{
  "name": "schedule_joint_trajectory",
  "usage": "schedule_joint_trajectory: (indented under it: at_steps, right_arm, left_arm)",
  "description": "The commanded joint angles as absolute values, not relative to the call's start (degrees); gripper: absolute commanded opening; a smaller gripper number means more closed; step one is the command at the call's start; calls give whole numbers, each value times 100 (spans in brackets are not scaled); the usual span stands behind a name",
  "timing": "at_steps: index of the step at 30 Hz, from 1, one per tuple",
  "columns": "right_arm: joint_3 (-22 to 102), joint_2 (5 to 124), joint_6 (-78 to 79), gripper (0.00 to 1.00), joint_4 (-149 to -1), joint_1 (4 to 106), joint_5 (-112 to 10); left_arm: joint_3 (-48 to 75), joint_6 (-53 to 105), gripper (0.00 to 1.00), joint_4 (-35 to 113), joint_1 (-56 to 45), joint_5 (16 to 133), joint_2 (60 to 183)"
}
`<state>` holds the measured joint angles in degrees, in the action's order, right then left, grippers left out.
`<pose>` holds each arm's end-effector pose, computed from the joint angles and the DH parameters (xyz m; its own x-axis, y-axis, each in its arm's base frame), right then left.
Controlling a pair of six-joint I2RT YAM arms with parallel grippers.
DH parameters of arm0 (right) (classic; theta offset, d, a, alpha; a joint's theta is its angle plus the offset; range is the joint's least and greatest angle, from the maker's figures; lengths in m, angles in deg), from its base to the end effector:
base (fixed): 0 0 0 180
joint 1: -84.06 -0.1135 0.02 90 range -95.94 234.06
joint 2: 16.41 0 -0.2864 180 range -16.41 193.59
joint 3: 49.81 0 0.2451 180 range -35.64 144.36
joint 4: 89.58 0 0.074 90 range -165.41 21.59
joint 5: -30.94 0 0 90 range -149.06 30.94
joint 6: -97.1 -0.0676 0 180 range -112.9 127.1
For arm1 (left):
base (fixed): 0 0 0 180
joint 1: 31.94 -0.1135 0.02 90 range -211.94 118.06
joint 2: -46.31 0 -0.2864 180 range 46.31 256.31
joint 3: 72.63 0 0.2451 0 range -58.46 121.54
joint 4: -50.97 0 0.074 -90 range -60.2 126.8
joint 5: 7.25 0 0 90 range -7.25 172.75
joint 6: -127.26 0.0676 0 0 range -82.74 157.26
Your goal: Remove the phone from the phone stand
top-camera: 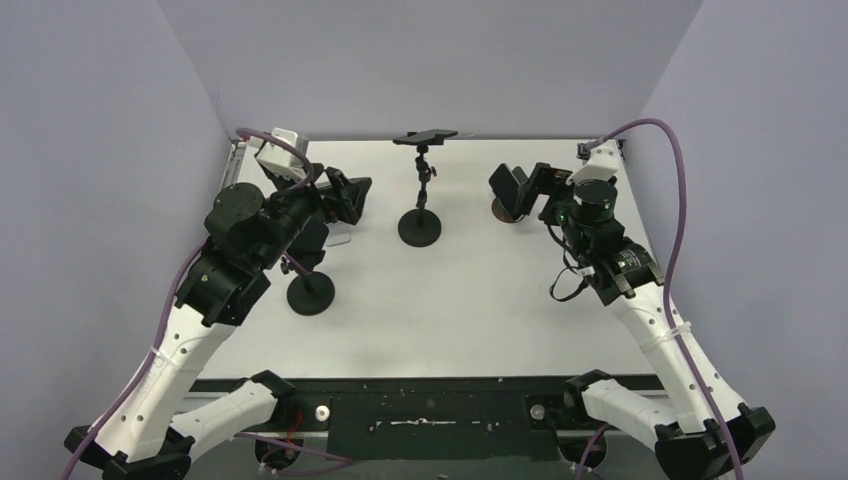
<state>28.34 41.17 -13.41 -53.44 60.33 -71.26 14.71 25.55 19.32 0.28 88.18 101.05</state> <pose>0.2171 0.0798 0.4038 -0.3027 0.2410 -0.9221 -0.1078 0.9526 0.2844 0.1747 -0.1025 0.4818 -0.0777 -0.1898 -0.9787 0.4442 0.8723 -0.2045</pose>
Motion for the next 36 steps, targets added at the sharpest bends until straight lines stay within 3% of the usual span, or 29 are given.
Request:
schedule_joint_trajectory:
  at_steps: [1,9,14,16,23,36]
  right_arm:
    - [2508,3922,-1855,98,-5706,6617,-6460]
    - [1757,4164,-2522,96,-6409,7091,-6187]
    - [835,4154,-2666,96,-7890,7338,-6101]
    - [864,4317,-2691,96,-7903,7630,-5564]
    - [655,5038,-2872,87,-8544,8064,-4900]
    - [889,6800,-2487,71,-10066,8612,-3765]
  left_arm:
    - [1212,2770,97,2634,57,8632,9839]
    - [348,3029,97,3189,257,7906,9633]
    - [-268,3164,97,3863,506,7634,9485]
    - [-458,3359,97,4044,693,7692,9442]
    - [-969,3505,97,4632,967,7922,9403]
    - [-1531,3084,97,5182,837,7338,9385]
